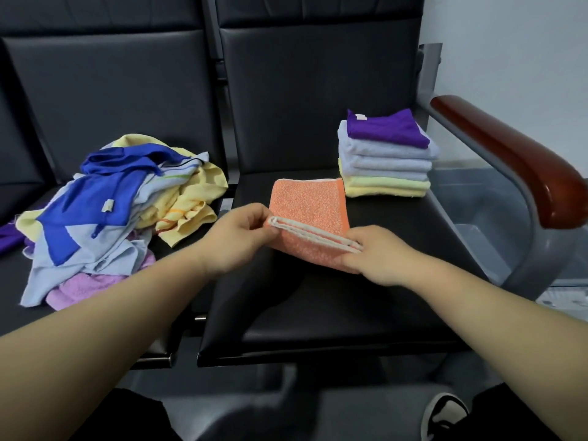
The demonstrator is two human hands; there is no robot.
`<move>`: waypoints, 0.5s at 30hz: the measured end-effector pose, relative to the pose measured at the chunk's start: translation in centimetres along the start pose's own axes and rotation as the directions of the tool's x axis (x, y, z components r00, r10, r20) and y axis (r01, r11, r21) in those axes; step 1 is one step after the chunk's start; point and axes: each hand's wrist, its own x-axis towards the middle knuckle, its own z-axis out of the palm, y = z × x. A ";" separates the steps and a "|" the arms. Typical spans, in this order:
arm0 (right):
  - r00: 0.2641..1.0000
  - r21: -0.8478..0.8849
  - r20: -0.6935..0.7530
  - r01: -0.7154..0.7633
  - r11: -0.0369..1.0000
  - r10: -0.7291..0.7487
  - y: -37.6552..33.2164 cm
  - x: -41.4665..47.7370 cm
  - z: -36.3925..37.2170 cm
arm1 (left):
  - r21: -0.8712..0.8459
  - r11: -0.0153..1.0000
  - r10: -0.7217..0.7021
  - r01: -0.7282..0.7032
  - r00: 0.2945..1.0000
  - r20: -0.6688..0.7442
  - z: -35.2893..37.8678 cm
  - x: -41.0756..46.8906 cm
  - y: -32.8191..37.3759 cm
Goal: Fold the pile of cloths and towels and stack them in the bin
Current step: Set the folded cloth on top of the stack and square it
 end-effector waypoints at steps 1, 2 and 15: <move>1.000 0.085 0.009 0.001 0.996 -0.002 -0.1 0.0 -0.6 | -0.036 0.999 -0.017 0.019 0.999 0.031 -0.8 -0.1 0.3; 0.999 0.166 0.034 -0.005 0.986 -0.001 -0.3 -0.1 -1.1 | -0.071 0.996 -0.050 0.055 0.996 0.072 -1.5 -0.1 0.4; 0.906 0.665 0.412 -0.375 0.646 0.102 -0.7 1.2 -2.7 | -0.175 0.790 -0.508 0.588 0.787 0.349 -3.9 0.6 0.7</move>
